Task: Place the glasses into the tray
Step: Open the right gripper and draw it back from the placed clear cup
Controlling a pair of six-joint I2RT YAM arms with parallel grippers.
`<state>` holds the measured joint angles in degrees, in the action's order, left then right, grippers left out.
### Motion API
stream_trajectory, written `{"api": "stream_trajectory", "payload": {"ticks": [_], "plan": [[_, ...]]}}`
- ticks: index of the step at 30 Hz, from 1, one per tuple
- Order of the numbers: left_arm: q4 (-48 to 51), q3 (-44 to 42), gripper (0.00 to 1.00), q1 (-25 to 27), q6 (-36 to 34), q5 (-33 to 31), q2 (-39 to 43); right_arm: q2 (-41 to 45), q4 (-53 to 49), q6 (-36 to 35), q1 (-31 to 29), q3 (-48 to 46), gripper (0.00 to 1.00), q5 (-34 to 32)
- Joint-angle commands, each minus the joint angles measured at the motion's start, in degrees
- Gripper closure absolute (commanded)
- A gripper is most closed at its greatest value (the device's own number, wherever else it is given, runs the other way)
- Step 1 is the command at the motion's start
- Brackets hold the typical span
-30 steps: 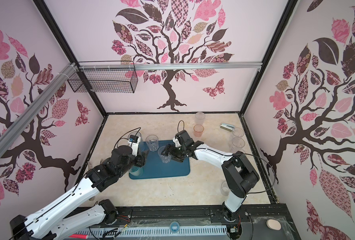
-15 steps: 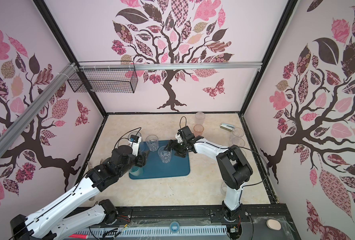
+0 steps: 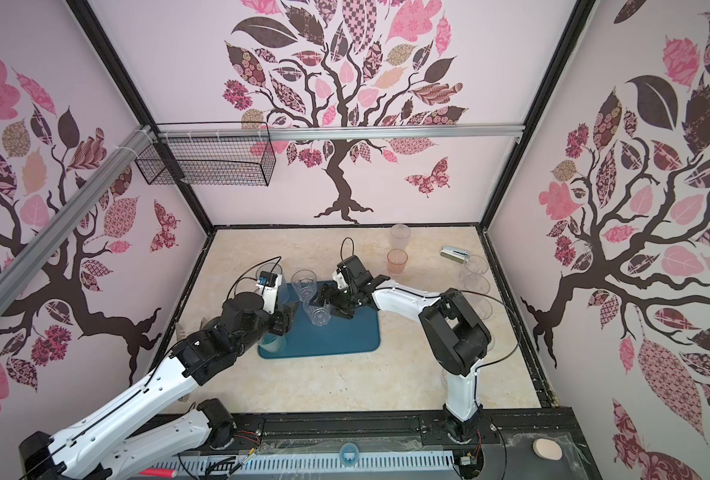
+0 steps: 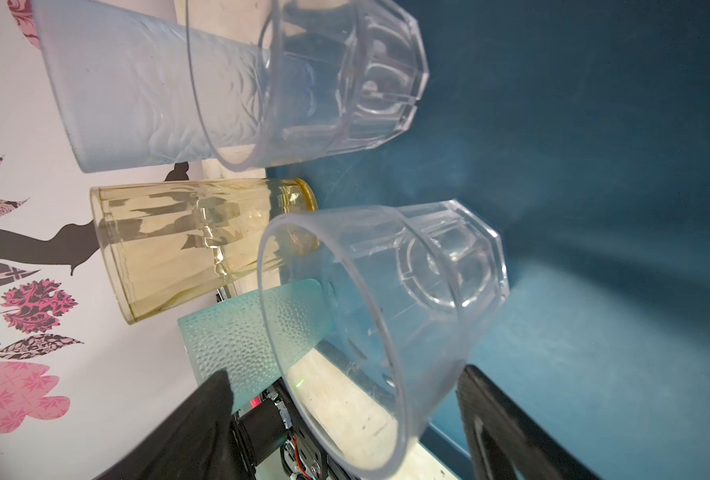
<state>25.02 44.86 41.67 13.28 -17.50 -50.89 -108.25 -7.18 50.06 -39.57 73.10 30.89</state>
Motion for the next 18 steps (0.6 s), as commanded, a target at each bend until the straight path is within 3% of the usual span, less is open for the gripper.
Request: {"api": "stream_trajectory", "payload": {"ticks": [1, 18], "plan": [[-0.5, -1.8, 0.35, -0.1, -0.4, 0.1, 0.8, -3.5, 1.3, 1.6, -0.9, 3.2, 0.13, 0.3], [0.2, -0.4, 0.35, -0.2, -0.4, -0.2, 0.3, -5.2, 2.3, 2.5, -1.3, 6.8, 0.14, 6.0]]}}
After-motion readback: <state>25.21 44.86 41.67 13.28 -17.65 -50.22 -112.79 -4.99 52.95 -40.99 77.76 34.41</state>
